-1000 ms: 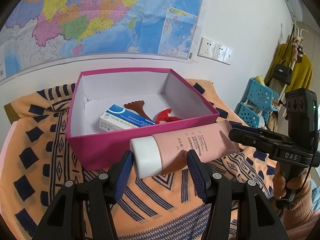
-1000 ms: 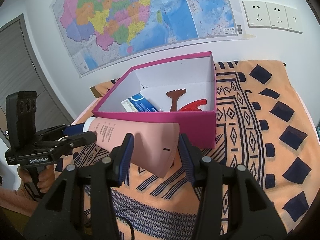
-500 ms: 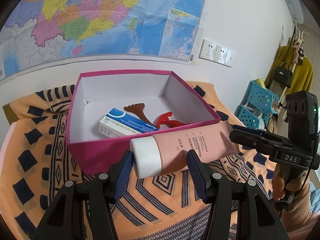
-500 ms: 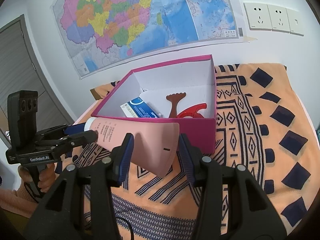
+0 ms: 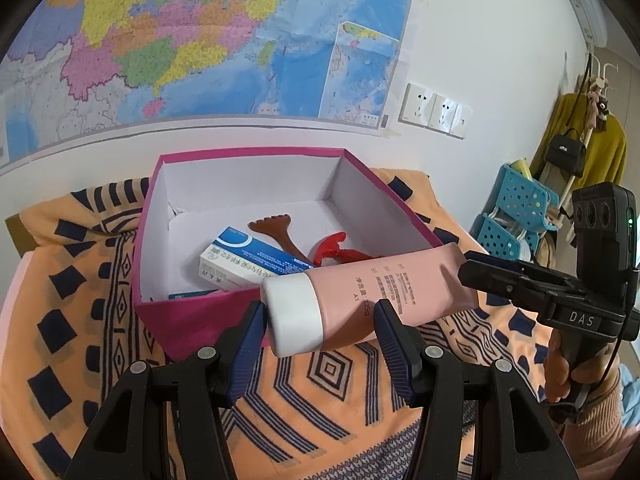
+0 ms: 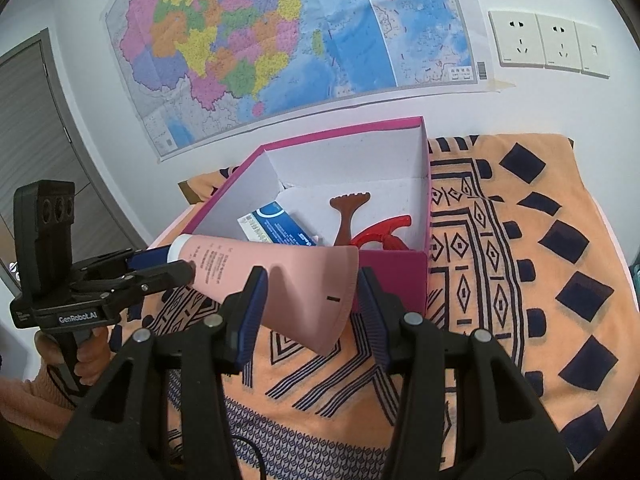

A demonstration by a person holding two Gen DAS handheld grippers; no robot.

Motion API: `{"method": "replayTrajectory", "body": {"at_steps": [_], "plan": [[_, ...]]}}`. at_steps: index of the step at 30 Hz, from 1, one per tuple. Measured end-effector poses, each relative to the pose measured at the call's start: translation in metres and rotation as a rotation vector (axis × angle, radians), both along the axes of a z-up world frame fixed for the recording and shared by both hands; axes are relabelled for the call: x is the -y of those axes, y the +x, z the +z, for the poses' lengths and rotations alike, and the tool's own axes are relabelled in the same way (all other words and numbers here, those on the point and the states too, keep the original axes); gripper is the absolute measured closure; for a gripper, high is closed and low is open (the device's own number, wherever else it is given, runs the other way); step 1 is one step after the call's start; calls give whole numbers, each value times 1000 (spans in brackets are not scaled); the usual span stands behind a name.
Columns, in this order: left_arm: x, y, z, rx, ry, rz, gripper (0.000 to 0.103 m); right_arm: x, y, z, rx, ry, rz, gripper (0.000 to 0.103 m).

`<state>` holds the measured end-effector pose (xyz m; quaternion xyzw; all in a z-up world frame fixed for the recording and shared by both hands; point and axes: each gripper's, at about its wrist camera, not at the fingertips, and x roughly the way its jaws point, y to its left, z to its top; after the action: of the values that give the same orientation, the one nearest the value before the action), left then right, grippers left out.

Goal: Organize rigid objects
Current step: 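Hold the pink tube above the magenta box rim with the right tool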

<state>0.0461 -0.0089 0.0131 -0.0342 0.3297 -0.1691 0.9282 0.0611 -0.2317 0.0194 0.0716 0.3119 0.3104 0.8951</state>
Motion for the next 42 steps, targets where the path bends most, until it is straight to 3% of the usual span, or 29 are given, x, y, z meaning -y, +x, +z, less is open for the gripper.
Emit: {"method": "replayTrajectory", "body": {"at_steps": [42], "plan": [[3, 11, 5, 8, -8, 1, 47, 5, 9, 9, 16, 16, 0, 54]]}}
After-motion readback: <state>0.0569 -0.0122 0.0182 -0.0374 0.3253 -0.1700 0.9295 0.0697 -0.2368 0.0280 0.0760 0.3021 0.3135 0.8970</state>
